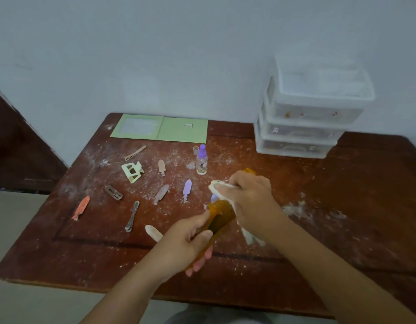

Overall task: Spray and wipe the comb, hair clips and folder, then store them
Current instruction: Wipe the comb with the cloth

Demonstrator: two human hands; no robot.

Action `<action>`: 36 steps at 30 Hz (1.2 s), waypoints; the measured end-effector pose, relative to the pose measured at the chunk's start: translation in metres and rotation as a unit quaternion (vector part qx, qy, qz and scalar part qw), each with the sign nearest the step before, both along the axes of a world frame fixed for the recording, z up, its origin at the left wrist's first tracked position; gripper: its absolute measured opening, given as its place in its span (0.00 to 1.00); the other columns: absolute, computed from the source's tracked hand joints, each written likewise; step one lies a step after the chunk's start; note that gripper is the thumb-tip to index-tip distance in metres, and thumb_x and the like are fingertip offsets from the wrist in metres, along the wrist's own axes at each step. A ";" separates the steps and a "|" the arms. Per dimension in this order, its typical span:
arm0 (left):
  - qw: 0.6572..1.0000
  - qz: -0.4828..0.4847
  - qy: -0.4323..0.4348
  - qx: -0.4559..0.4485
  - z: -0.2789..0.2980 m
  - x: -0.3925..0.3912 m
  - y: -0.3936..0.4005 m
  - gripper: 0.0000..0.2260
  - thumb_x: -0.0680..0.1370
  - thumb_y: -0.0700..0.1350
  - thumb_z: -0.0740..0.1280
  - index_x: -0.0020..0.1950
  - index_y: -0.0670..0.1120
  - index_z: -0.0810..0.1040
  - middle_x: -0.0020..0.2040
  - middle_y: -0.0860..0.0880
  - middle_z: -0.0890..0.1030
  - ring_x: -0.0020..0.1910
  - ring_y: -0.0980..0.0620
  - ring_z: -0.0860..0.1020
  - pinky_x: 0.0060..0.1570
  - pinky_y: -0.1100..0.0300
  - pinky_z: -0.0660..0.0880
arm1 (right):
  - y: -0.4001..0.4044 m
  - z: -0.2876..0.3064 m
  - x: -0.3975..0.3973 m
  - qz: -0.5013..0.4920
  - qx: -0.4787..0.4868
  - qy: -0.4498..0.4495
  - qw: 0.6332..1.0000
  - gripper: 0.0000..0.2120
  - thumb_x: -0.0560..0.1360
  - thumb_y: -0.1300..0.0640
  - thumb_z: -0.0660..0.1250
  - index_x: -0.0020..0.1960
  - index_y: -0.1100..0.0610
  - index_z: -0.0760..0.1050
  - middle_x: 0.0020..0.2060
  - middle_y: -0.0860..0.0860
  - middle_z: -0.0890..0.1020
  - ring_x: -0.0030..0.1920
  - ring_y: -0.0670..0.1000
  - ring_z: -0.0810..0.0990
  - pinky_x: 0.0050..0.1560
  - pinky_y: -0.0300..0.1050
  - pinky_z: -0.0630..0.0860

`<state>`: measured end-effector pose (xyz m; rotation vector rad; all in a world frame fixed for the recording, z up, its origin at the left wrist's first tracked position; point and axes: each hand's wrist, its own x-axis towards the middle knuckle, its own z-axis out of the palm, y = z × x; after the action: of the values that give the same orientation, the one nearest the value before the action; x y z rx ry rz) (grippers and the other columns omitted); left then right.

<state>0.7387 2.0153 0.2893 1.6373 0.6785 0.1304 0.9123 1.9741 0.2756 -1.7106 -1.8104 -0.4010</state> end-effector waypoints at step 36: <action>0.965 0.158 -0.012 0.208 -0.003 -0.006 0.008 0.25 0.76 0.38 0.64 0.61 0.61 0.56 0.42 0.67 0.72 0.23 0.64 0.74 0.31 0.75 0.70 | 0.001 0.009 -0.008 0.020 0.053 0.025 0.998 0.15 0.69 0.66 0.59 0.52 0.52 0.72 0.34 0.55 0.75 0.36 0.50 0.68 0.38 0.42 0.63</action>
<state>0.7325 2.0229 0.2868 1.9106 0.9356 0.5549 0.9043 1.9747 0.2850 -1.5958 -1.7525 -0.4255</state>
